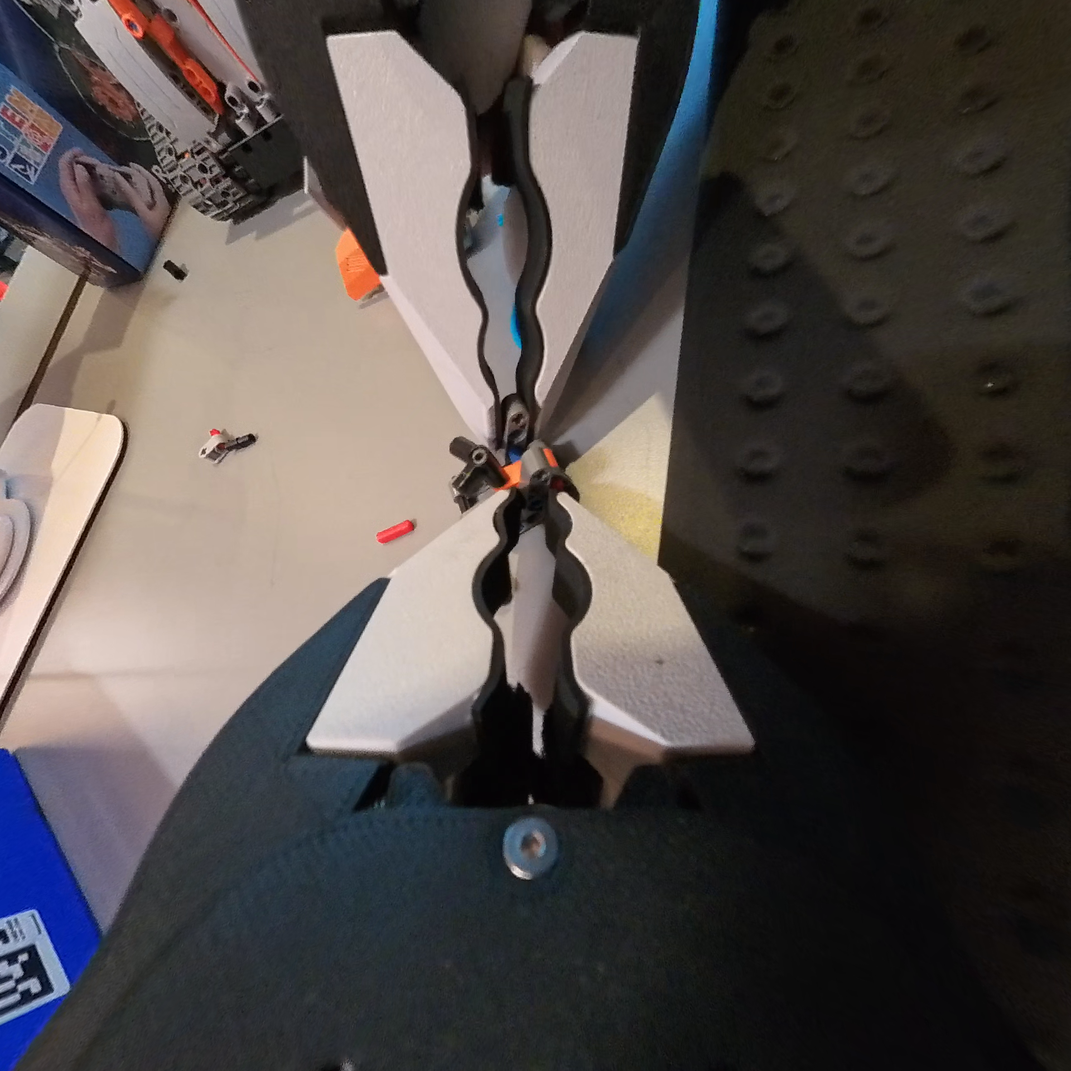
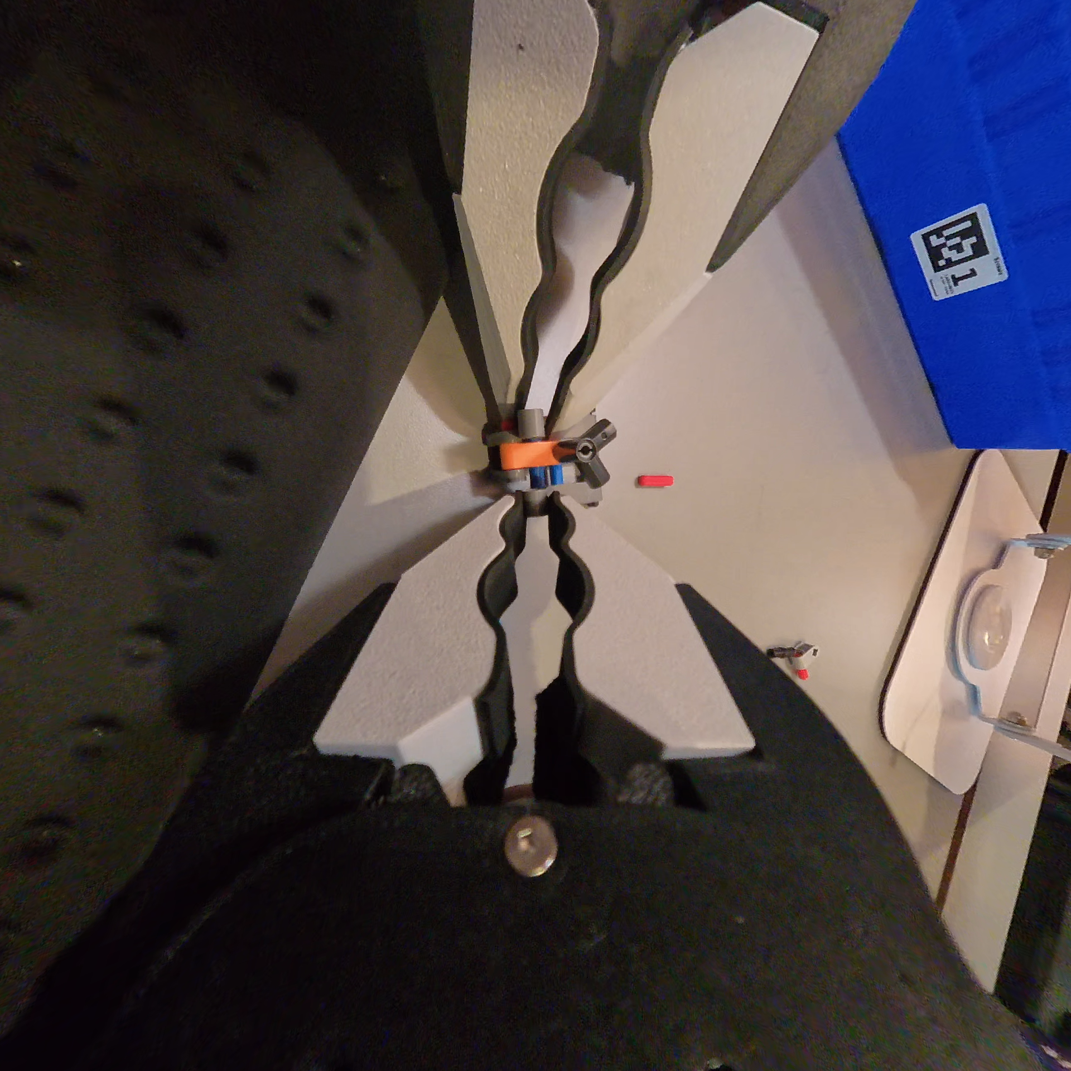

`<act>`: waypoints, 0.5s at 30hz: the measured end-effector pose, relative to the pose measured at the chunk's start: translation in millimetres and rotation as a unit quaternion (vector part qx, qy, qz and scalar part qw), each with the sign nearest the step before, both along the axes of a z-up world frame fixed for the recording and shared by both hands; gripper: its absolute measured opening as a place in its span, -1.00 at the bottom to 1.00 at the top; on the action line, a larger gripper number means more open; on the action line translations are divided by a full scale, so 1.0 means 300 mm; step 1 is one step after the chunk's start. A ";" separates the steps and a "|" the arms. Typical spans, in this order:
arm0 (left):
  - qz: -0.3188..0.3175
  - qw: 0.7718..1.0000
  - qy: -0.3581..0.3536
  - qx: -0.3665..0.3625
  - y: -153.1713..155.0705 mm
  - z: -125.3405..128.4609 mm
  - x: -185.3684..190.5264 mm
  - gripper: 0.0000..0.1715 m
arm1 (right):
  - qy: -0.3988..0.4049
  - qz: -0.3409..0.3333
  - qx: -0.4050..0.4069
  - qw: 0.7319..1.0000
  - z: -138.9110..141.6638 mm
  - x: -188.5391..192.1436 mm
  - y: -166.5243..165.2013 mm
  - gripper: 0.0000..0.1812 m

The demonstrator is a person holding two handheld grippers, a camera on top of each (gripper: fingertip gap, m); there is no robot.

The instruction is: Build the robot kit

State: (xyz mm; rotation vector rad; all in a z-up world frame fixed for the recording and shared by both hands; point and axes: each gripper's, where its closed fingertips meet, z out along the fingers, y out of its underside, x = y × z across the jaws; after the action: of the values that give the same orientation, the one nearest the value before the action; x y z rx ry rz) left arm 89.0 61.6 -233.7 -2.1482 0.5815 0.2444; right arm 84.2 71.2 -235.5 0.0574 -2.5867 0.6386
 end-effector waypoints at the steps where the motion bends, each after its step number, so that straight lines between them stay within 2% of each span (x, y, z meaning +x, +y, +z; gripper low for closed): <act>1: 0.000 1.000 0.001 0.000 0.001 0.000 0.000 -0.93 | -0.002 0.001 0.001 1.000 0.000 0.000 0.000 -0.95; 7: 0.004 1.000 0.005 0.003 0.004 0.002 -0.003 -0.94 | -0.031 -0.003 -0.004 0.999 0.003 -0.002 0.001 -0.95; 11: 0.011 1.000 0.001 0.001 0.004 -0.001 -0.009 -0.93 | 0.012 -0.006 0.005 1.000 -0.002 -0.007 0.003 -0.95; 15: 0.019 1.000 -0.017 0.001 0.006 0.001 -0.014 -0.93 | 0.090 0.001 0.039 0.995 -0.008 -0.009 0.008 -0.95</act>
State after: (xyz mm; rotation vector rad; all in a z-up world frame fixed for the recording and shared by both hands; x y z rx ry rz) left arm 84.6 63.5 -233.4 -2.1582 0.5222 0.2289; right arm 81.5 73.7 -238.1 0.1367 -2.4372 0.5095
